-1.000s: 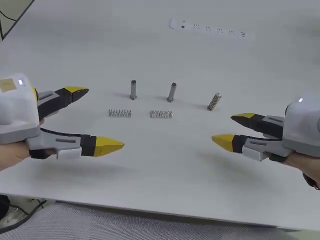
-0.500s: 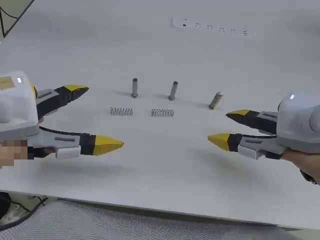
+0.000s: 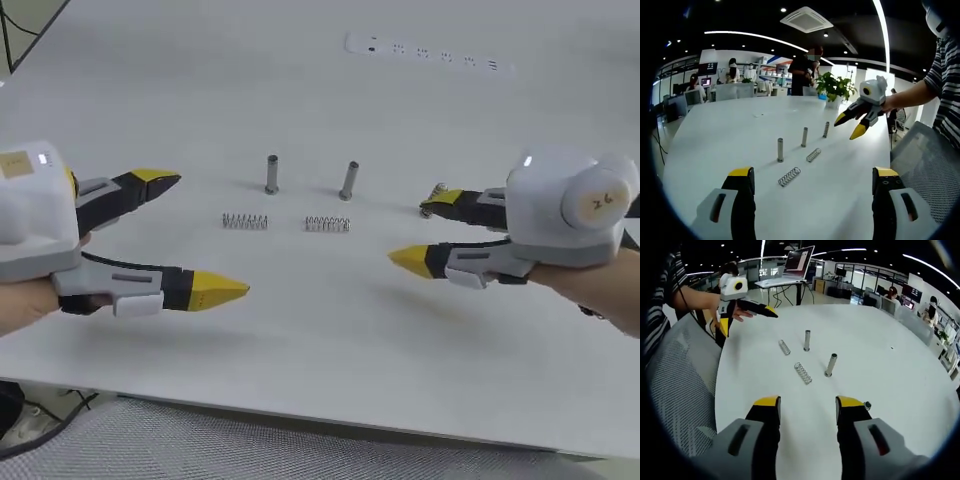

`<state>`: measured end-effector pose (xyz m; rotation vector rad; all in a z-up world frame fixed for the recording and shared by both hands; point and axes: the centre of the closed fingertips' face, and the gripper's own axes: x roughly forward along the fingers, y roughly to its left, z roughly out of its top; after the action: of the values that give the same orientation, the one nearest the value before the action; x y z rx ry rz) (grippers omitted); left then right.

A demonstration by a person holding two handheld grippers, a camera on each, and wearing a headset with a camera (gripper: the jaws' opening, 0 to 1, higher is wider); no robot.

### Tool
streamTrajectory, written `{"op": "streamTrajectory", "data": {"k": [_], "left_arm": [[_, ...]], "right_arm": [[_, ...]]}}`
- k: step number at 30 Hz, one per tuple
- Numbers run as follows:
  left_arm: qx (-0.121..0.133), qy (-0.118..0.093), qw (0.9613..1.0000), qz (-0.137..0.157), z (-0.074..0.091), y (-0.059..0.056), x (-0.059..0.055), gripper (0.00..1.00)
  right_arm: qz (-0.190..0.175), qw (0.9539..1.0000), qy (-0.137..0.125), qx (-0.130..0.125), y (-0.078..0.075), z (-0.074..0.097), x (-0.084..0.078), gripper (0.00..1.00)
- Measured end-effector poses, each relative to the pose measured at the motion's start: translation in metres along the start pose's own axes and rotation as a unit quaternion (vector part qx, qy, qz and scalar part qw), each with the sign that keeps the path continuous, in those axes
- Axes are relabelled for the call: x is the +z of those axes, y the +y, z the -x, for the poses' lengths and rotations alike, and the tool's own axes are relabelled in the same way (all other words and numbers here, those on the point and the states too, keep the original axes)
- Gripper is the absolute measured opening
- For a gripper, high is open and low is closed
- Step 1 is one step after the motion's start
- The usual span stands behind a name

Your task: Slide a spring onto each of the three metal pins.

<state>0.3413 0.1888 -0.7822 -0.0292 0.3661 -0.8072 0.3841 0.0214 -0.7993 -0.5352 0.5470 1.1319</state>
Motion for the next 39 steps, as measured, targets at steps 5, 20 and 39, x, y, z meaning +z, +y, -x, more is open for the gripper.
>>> {"op": "streamTrajectory", "data": {"k": [5,20,39], "left_arm": [[0.000,0.000,1.0000,0.001,0.000,0.001,0.000,0.97],[0.000,0.001,1.0000,0.002,0.001,0.002,-0.001,0.97],[-0.003,0.003,1.0000,0.000,-0.001,0.001,0.001,0.97]], "right_arm": [[0.015,0.9998,0.000,0.014,0.003,-0.010,0.013,0.43],[0.038,0.9982,0.011,0.045,0.005,-0.042,0.032,0.35],[0.075,0.9910,0.075,0.081,0.007,-0.074,0.021,0.27]]}}
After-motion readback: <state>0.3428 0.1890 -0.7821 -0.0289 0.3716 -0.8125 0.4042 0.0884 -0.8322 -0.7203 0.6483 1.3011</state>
